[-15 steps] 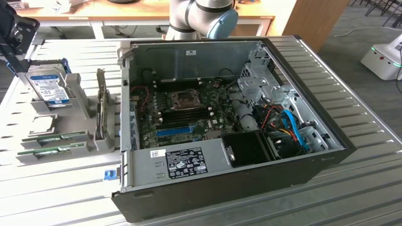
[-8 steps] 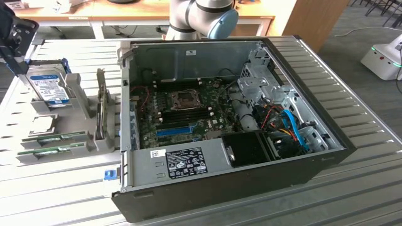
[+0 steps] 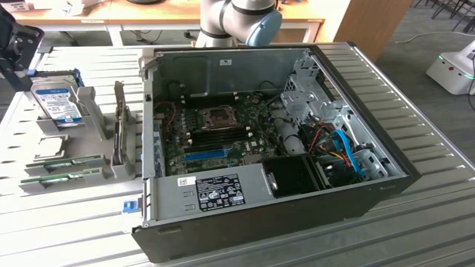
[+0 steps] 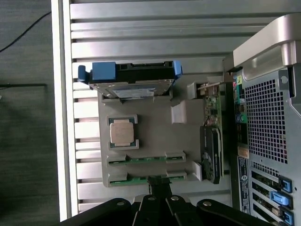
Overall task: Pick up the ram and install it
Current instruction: 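Reach for the ram, then pick up the ram and move it above insertion slot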
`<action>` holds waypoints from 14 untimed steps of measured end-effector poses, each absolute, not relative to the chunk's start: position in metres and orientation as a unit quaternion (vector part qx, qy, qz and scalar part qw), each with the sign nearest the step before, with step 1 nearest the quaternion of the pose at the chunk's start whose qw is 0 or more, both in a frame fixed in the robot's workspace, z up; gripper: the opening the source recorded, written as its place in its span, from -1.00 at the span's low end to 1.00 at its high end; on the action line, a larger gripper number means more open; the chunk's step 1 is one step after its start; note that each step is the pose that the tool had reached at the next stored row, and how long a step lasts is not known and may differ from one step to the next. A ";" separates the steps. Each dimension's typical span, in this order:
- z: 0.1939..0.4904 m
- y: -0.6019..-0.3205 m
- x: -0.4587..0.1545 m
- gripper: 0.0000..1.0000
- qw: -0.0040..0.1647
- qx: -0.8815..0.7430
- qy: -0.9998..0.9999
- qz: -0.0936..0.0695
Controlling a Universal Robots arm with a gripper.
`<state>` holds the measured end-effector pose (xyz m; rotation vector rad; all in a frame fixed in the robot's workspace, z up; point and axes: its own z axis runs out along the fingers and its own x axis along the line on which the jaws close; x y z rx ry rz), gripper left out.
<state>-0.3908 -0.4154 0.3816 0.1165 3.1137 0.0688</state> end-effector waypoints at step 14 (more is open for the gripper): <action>0.382 -0.418 -0.391 -0.79 0.012 0.037 0.999 0.022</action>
